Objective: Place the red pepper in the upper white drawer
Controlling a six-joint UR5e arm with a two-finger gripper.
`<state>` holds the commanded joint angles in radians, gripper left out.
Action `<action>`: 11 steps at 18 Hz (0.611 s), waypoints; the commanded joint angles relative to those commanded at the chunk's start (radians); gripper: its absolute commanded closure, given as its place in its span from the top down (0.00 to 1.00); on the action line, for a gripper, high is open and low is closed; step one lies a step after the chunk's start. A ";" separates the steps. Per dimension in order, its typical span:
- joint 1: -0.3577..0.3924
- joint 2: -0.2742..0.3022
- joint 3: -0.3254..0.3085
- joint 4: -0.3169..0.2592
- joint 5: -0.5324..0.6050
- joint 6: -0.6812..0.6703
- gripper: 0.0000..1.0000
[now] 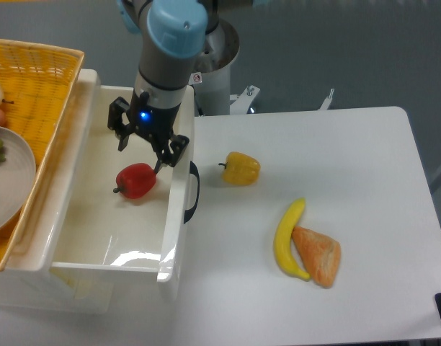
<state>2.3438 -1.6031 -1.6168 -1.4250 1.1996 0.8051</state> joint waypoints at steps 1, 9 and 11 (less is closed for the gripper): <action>0.009 0.003 0.002 -0.006 -0.003 0.017 0.81; 0.160 0.046 -0.006 -0.002 -0.006 0.209 0.82; 0.201 0.035 -0.011 0.003 -0.005 0.259 0.84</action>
<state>2.5447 -1.5677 -1.6275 -1.4220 1.1950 1.0643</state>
